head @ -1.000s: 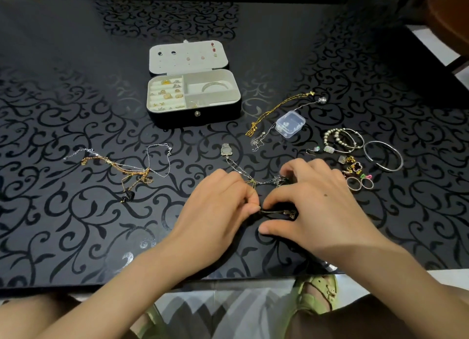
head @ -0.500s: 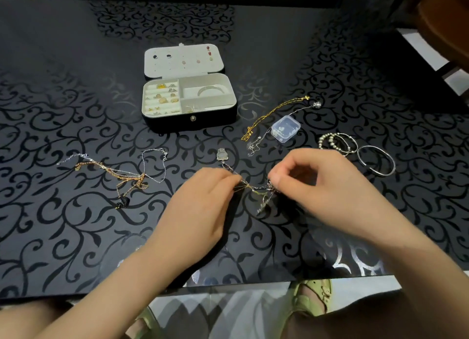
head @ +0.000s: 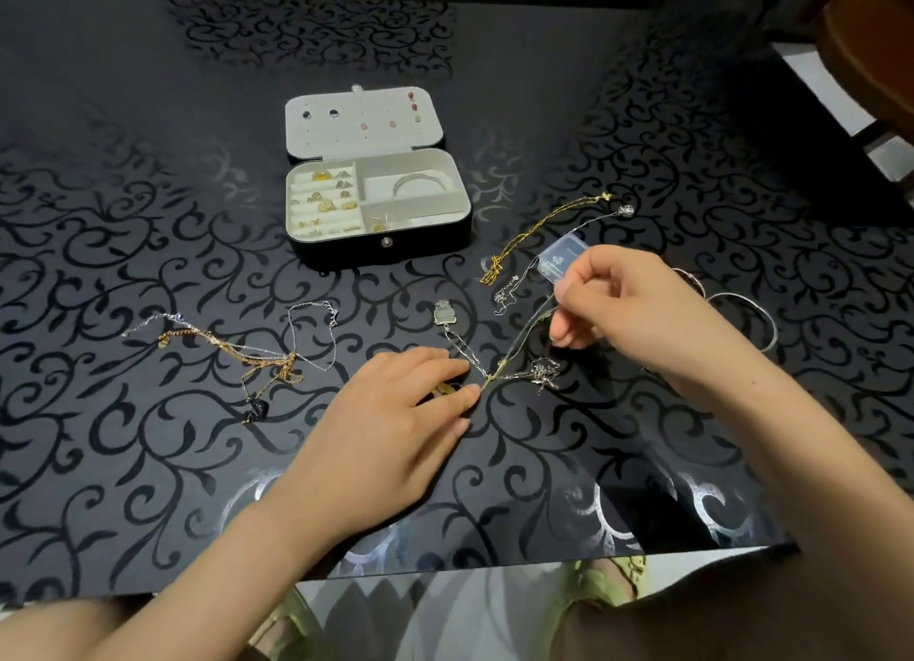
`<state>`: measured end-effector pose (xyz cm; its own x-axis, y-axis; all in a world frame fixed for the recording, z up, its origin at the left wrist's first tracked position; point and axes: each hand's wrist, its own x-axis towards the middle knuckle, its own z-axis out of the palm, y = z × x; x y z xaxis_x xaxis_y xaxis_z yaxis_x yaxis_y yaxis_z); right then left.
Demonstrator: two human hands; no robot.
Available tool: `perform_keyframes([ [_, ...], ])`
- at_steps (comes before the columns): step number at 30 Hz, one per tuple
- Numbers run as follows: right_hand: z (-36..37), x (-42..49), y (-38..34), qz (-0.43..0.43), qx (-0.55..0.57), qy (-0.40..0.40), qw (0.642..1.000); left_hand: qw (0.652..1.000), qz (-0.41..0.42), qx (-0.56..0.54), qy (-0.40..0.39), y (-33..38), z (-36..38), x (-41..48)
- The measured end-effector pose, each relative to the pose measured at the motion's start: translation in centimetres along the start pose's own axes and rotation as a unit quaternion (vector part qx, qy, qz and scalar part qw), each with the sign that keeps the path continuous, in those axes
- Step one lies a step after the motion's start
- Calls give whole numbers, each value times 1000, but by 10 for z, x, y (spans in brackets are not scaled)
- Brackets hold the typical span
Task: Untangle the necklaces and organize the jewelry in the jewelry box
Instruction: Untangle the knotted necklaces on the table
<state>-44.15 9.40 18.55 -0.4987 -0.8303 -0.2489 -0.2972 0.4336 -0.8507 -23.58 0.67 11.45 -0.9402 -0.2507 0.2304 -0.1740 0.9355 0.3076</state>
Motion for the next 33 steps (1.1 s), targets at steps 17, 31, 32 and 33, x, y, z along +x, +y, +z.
perform_keyframes([
  [17, 23, -25, 17, -92, -348, -15, 933, 999, -16, -19, 39, 1, -1, 1],
  [31, 21, -32, 17, -51, -361, -67, 929, 991, -82, -98, 32, 1, -1, 6],
  [32, 21, -32, 17, -51, -360, -67, 929, 990, -91, -100, 31, 2, -2, 7],
  [33, 21, -32, 16, -51, -359, -68, 929, 990, -100, -98, 30, 2, -2, 9],
])
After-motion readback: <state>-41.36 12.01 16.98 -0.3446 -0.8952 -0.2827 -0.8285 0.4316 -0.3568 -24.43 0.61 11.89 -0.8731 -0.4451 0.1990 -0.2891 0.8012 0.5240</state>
